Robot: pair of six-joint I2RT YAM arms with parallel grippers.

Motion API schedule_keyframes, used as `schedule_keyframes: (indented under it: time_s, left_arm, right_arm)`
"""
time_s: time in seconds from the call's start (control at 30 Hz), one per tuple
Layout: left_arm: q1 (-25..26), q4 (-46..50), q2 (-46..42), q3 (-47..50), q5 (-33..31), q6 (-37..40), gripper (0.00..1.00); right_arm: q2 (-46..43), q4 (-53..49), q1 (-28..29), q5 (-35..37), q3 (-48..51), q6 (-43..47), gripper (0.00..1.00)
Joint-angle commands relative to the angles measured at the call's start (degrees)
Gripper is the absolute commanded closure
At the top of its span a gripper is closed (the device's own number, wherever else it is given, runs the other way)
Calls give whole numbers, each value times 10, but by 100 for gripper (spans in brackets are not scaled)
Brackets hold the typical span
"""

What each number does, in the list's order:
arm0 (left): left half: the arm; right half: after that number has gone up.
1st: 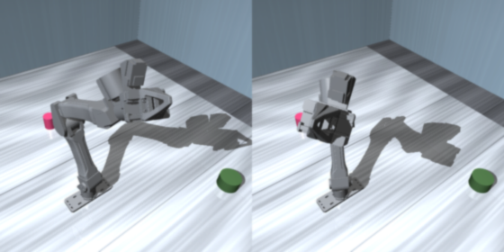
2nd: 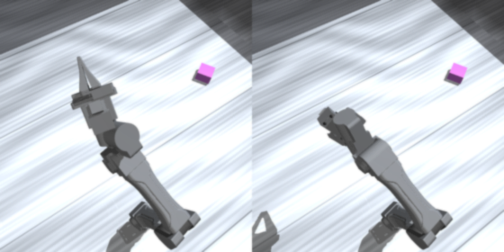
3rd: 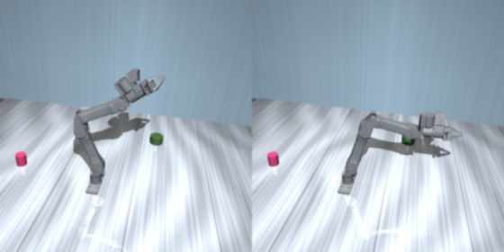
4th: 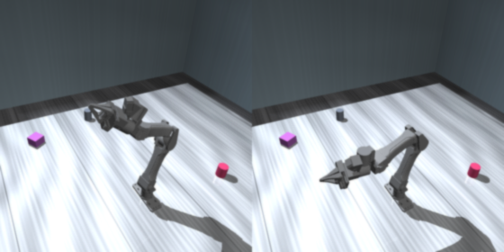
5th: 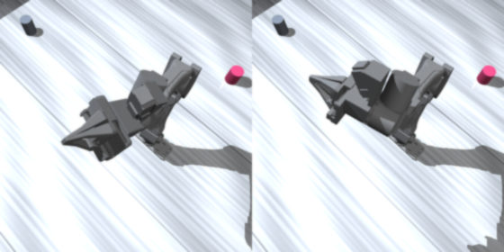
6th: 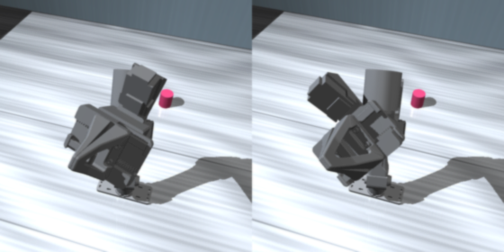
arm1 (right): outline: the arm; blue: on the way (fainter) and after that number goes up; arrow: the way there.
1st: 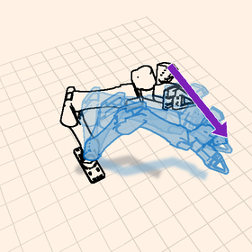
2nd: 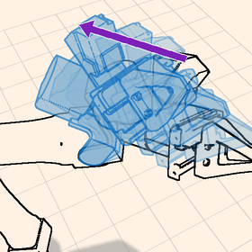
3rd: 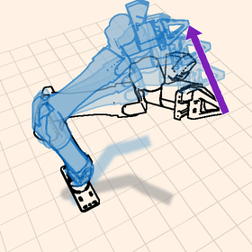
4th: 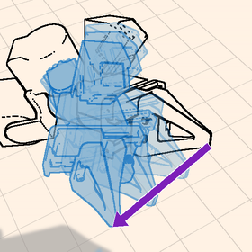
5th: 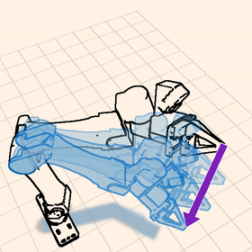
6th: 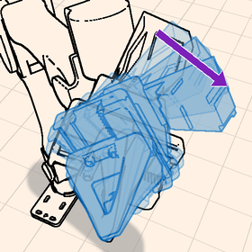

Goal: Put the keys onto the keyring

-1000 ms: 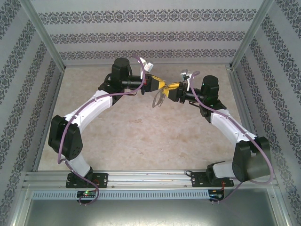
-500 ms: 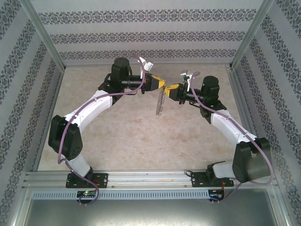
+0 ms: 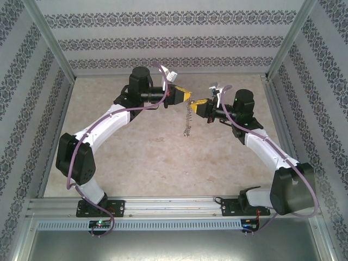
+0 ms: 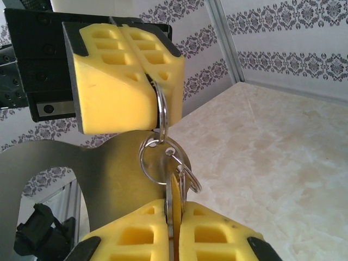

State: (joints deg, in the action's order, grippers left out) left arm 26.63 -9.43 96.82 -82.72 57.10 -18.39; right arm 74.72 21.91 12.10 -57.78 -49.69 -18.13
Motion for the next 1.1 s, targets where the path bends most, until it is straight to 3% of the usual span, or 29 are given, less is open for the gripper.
schedule_keyframes:
  time_s: [0.0,0.27,0.33,0.53,0.63,0.67,0.73,0.8,0.83,0.87,1.07]
  left_arm:
    - [-1,-32,-25,4,-20,10,100]
    - [-1,-27,-36,13,-30,25,100]
    - [-2,-26,-36,14,-28,25,100]
    - [-2,-28,-36,12,-27,24,100]
    - [-2,-30,-36,13,-25,22,100]
    - [-2,-31,-36,12,-24,21,100]
    - [-2,-33,-35,14,-24,20,100]
    - [-2,-34,-35,13,-23,18,100]
    - [-2,-37,-34,13,-22,17,100]
    - [-2,-38,-34,13,-22,17,100]
    - [-2,-41,-33,17,-25,16,100]
  right_arm:
    - [-29,-11,-7,1,7,16,100]
    - [-63,-71,-11,39,-1,47,100]
    - [-69,-81,-12,52,-1,53,90]
    - [-71,-83,-12,59,-3,55,95]
    - [-67,-77,-11,56,-3,53,79]
    - [-64,-75,-10,54,-3,52,79]
    - [-59,-72,-8,49,-5,52,96]
    - [-55,-67,-4,48,-5,50,85]
    - [-52,-65,-2,50,-5,48,87]
    - [-49,-65,0,50,-7,49,100]
    - [-38,-62,6,46,-8,48,100]
